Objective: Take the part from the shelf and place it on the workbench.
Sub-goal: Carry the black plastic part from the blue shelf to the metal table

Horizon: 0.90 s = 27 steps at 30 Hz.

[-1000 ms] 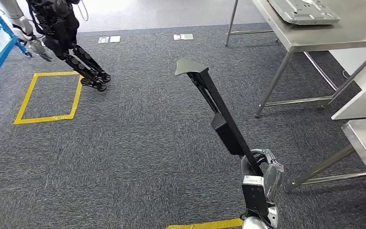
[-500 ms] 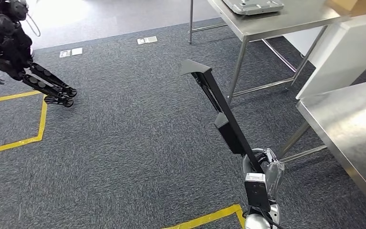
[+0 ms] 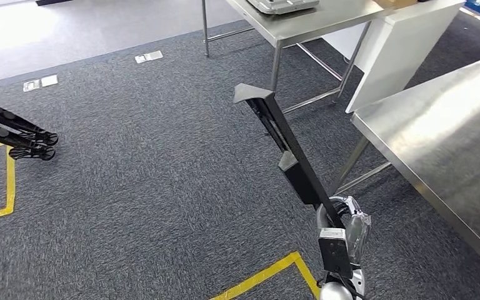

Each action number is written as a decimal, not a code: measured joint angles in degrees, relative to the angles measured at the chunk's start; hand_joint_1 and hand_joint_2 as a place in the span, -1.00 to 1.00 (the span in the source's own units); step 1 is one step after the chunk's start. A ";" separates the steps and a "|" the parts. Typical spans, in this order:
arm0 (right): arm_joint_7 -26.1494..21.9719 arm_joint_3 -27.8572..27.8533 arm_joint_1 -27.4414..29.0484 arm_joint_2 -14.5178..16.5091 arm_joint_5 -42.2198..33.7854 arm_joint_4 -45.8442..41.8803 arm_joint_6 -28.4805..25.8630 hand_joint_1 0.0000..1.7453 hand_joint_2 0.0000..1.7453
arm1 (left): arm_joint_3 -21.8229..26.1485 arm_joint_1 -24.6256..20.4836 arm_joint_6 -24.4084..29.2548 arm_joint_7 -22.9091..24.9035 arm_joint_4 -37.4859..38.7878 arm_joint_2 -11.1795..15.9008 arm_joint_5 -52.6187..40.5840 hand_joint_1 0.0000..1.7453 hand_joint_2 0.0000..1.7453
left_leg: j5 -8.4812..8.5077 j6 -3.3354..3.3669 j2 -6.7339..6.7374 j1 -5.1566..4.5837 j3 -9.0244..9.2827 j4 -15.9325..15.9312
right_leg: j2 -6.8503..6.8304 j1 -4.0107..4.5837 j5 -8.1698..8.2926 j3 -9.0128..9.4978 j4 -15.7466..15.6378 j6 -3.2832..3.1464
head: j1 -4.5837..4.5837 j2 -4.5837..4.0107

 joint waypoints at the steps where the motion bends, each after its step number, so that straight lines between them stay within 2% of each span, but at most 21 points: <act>1: 0.03 -0.04 -0.10 -0.11 -0.04 0.06 0.01 1.00 1.00 | 0.10 -0.01 -0.07 -0.10 0.00 -0.01 0.07 -1.00 1.00 | -0.08 -0.13 0.71 0.01 0.07 0.03 | -1.00 -0.10 1.37 2.50 -4.22 0.52 | 0.01 0.00; 2: 0.04 -0.05 -0.26 -0.17 -0.07 0.08 0.01 1.00 1.00 | 0.16 -0.01 -0.13 -0.17 0.00 -0.01 0.11 -1.00 1.00 | -0.26 -0.38 1.32 -0.13 0.16 0.09 | -2.40 -0.04 2.62 5.05 -8.51 0.74 | 0.01 0.00; 3: 0.05 -0.04 -0.45 -0.19 -0.09 0.09 0.01 1.00 1.00 | 0.18 -0.01 -0.16 -0.22 0.00 0.01 0.12 -1.00 1.00 | -0.46 -0.70 1.91 -0.27 0.26 0.17 | -3.49 0.04 3.62 6.96 -11.91 0.62 | -0.05 0.00; 4: 0.06 -0.01 -0.64 -0.21 -0.11 0.10 0.02 1.00 1.00 | 0.19 -0.03 -0.17 -0.26 -0.01 0.02 0.12 -1.00 1.00 | -0.65 -1.02 2.41 -0.42 0.40 0.23 | -4.15 0.17 4.13 7.96 -13.75 0.26 | -0.10 0.00; 5: 0.08 0.01 -0.77 -0.25 -0.14 0.13 0.02 1.00 1.00 | 0.19 -0.06 -0.17 -0.29 -0.01 0.04 0.13 -1.00 1.00 | -0.81 -1.34 2.92 -0.51 0.55 0.25 | -4.08 0.36 4.27 8.11 -14.17 -0.25 | -0.16 0.00; 7: 0.11 0.01 -0.85 -0.37 -0.19 0.17 0.03 1.00 1.00 | 0.20 -0.17 -0.17 -0.33 -0.01 0.02 0.17 -1.00 1.00 | -1.13 -1.99 3.67 -0.24 0.90 0.31 | -2.67 0.19 4.46 8.02 -14.29 -1.15 | -0.20 0.00; 8: 0.12 0.00 -0.88 -0.42 -0.24 0.19 0.03 1.00 1.00 | 0.21 -0.22 -0.17 -0.34 0.00 0.00 0.19 -1.00 1.00 | -1.75 -2.33 3.00 -0.03 0.79 0.94 | -1.95 -0.02 4.55 8.06 -14.36 -1.55 | -0.26 0.00; 9: 0.13 0.02 -0.94 -0.43 -0.29 0.20 0.03 1.00 1.00 | 0.21 -0.24 -0.17 -0.37 0.00 -0.02 0.20 -1.00 1.00 | -3.00 -2.63 1.68 0.15 0.20 2.61 | -1.26 -0.26 4.69 8.12 -14.43 -2.03 | -0.34 0.00; 11: 0.14 0.11 -1.09 -0.41 -0.42 0.21 0.03 1.00 1.00 | 0.21 -0.21 -0.17 -0.40 0.00 0.00 0.20 -1.00 1.00 | -6.80 -2.91 -1.71 0.33 -2.72 9.23 | 0.03 -0.38 4.83 8.12 -14.45 -2.66 | -0.55 0.00; 12: 0.14 0.15 -1.14 -0.40 -0.44 0.24 0.03 1.00 1.00 | 0.21 -0.17 -0.17 -0.40 0.00 0.03 0.20 -1.00 1.00 | -8.48 -2.95 -2.61 0.34 -4.63 13.14 | 0.72 -0.28 4.85 8.10 -14.44 -2.83 | -0.57 0.00; 13: 0.13 0.19 -1.15 -0.41 -0.44 0.28 0.03 1.00 1.00 | 0.22 -0.15 -0.17 -0.39 0.00 0.07 0.20 -1.00 1.00 | -9.34 -2.96 -3.03 0.34 -6.17 16.02 | 1.43 -0.20 4.84 8.10 -14.42 -2.85 | -0.57 0.00; 14: 0.13 0.19 -1.16 -0.41 -0.44 0.32 0.03 1.00 1.00 | 0.22 -0.13 -0.17 -0.39 0.00 0.10 0.20 -1.00 1.00 | -8.89 -2.89 -3.22 0.34 -6.81 16.85 | 2.25 -0.15 4.84 8.14 -14.40 -2.84 | -0.56 0.00; 15: 0.13 0.21 -1.18 -0.41 -0.44 0.36 0.03 1.00 1.00 | 0.23 -0.11 -0.17 -0.43 0.00 0.12 0.21 -1.00 1.00 | -7.38 -2.76 -3.38 0.35 -6.41 15.52 | 3.05 -0.13 4.85 8.23 -14.38 -2.83 | -0.55 0.00; 16: 0.13 0.23 -1.23 -0.41 -0.45 0.38 0.03 1.00 1.00 | 0.24 -0.12 -0.17 -0.51 0.00 0.13 0.26 -1.00 1.00 | -5.10 -2.60 -3.88 0.41 -5.02 12.17 | 3.85 -0.14 4.85 8.35 -14.36 -2.81 | -0.56 0.00; 17: 0.13 0.29 -1.33 -0.40 -0.46 0.39 0.03 1.00 1.00 | 0.26 -0.12 -0.16 -0.62 0.00 0.13 0.36 -1.00 1.00 | -2.89 -2.42 -5.16 0.52 -3.23 8.03 | 4.65 -0.12 4.85 8.42 -14.31 -2.76 | -0.55 0.00; 18: 0.13 0.35 -1.43 -0.39 -0.46 0.39 0.03 1.00 1.00 | 0.29 -0.12 -0.15 -0.73 0.00 0.14 0.45 -1.00 1.00 | -1.44 -2.29 -6.42 0.63 -1.77 4.75 | 5.18 -0.08 4.86 8.45 -14.27 -2.72 | -0.53 0.00; 20: 0.13 0.43 -1.56 -0.38 -0.47 0.39 0.03 1.00 1.00 | 0.34 -0.11 -0.13 -0.84 0.00 0.15 0.57 -1.00 1.00 | -0.55 -2.16 -8.41 0.78 -0.44 1.73 | 5.68 0.02 4.87 8.41 -14.20 -2.64 | -0.49 0.00; 23: 0.12 0.49 -1.67 -0.38 -0.48 0.39 0.03 1.00 1.00 | 0.37 -0.12 -0.13 -0.88 0.00 0.15 0.62 -1.00 1.00 | -0.64 -2.18 -8.39 0.77 -0.40 1.49 | 5.93 0.21 4.88 8.23 -14.10 -2.50 | -0.49 0.00; 24: 0.11 0.55 -1.76 -0.37 -0.49 0.39 0.03 1.00 1.00 | 0.39 -0.13 -0.04 -0.91 0.00 0.14 0.66 -1.00 1.00 | -0.62 -2.06 -8.02 0.60 -0.42 1.39 | 6.34 0.22 5.02 7.99 -14.18 -2.21 | -0.50 0.00; 25: 0.11 0.62 -1.86 -0.38 -0.55 0.39 0.01 1.00 1.00 | 0.42 -0.16 0.26 -1.00 -0.01 0.13 0.64 -1.00 1.00 | -0.31 -1.56 -7.08 0.49 -0.38 0.99 | 6.09 0.18 4.99 7.43 -13.90 -1.76 | -0.50 0.00; 27: 0.06 0.72 -2.29 -0.39 -1.00 0.40 -0.11 1.00 1.00 | 0.45 -0.20 0.98 -1.28 -0.02 0.10 0.54 -1.00 1.00 | 0.31 -0.35 -4.74 0.22 -0.33 0.30 | 3.85 0.21 3.48 5.00 -10.47 -1.24 | -0.17 0.00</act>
